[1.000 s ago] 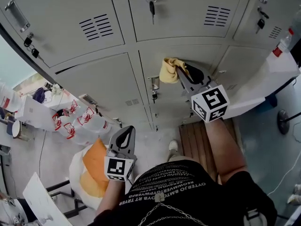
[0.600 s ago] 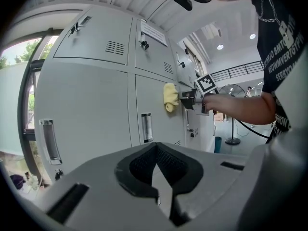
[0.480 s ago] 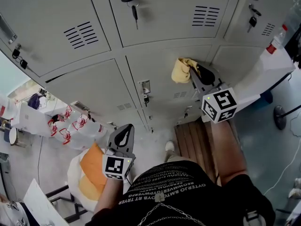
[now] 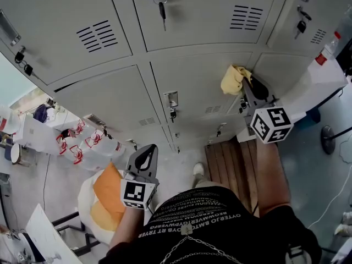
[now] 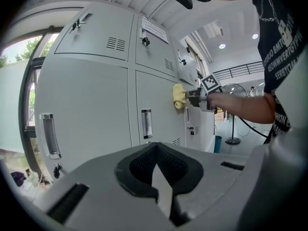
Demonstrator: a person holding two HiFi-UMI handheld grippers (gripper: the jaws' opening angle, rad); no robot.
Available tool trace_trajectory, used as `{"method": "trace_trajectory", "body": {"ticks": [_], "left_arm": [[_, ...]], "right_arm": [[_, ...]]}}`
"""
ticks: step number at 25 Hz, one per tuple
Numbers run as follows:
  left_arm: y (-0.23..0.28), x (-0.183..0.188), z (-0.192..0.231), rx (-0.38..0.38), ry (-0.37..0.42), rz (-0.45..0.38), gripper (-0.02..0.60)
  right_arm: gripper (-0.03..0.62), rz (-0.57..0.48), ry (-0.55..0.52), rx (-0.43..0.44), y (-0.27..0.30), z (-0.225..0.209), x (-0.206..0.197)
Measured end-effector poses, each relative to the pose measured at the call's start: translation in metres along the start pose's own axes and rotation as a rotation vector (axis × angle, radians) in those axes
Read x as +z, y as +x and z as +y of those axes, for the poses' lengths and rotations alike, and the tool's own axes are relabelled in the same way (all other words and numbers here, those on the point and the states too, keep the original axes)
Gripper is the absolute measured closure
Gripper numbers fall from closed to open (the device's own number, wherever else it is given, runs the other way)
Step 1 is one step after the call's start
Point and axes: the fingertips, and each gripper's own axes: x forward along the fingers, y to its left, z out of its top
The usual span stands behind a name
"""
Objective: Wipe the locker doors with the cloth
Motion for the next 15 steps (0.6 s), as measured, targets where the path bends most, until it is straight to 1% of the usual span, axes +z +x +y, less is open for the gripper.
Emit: {"method": "trace_trajectory", "body": {"ticks": [2, 5, 7, 10, 15], "left_arm": [[-0.001, -0.001, -0.002, -0.004, 0.005, 0.001, 0.577], [-0.003, -0.004, -0.003, -0.005, 0.005, 0.011, 0.577], [-0.006, -0.006, -0.001, 0.001, 0.004, 0.018, 0.577], [-0.012, -0.007, 0.004, 0.018, 0.0, 0.021, 0.577], [-0.022, -0.007, 0.003, 0.028, 0.002, 0.021, 0.577]], "right_arm": [[0.54, -0.017, 0.005, 0.016, -0.006, 0.009, 0.006], [0.542, -0.059, 0.018, 0.117, -0.013, 0.041, 0.016], [0.542, -0.061, 0.013, 0.185, -0.011, 0.065, 0.015], [0.542, -0.031, 0.004, 0.258, 0.001, 0.095, 0.001], [0.542, 0.032, 0.022, 0.327, 0.021, 0.128, -0.029]]}}
